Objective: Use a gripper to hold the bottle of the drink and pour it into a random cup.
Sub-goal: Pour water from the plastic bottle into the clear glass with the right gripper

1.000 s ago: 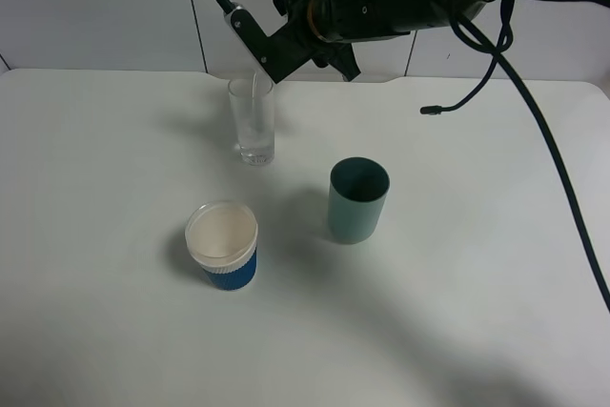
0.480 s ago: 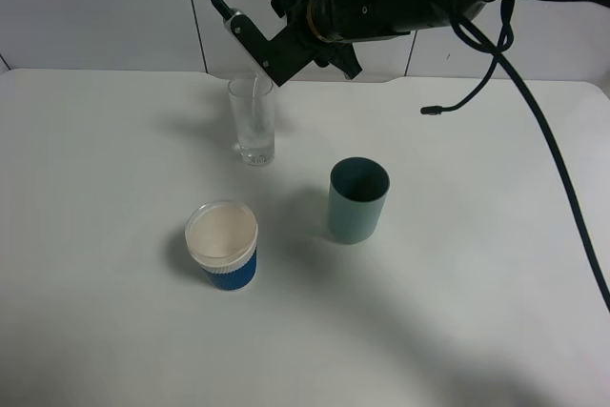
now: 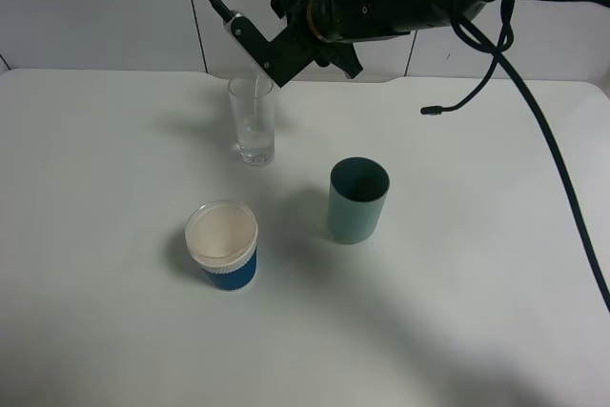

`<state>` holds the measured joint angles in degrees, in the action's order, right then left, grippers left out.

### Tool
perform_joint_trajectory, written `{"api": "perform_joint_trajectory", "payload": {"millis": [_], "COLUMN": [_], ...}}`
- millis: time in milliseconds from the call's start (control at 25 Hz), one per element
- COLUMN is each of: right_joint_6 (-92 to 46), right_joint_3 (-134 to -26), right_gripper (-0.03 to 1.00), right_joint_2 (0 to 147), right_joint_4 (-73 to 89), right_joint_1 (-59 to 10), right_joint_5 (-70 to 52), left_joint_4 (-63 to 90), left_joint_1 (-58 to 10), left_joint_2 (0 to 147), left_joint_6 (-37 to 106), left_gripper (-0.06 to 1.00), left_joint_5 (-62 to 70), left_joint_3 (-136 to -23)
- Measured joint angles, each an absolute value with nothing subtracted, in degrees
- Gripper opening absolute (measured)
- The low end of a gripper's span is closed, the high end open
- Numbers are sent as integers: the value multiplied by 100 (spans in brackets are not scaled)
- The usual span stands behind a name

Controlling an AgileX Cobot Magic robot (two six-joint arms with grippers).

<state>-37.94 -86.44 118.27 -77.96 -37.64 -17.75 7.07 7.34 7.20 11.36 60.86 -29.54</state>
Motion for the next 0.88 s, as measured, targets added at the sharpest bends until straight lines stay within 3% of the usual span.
{"api": "perform_joint_trajectory", "payload": {"millis": [880], "right_joint_6": [-4159], "right_joint_3": [-8644], "right_gripper": [56], "right_joint_2": [11827], "right_joint_4": [-7796], "right_joint_1": [-3764], "right_joint_5": [-1775], "left_joint_4": [707], "left_joint_1": [734], "left_joint_2": [720], "left_joint_6": [1136], "left_gripper": [99], "left_joint_5": [6086], "left_joint_3": [-2954]}}
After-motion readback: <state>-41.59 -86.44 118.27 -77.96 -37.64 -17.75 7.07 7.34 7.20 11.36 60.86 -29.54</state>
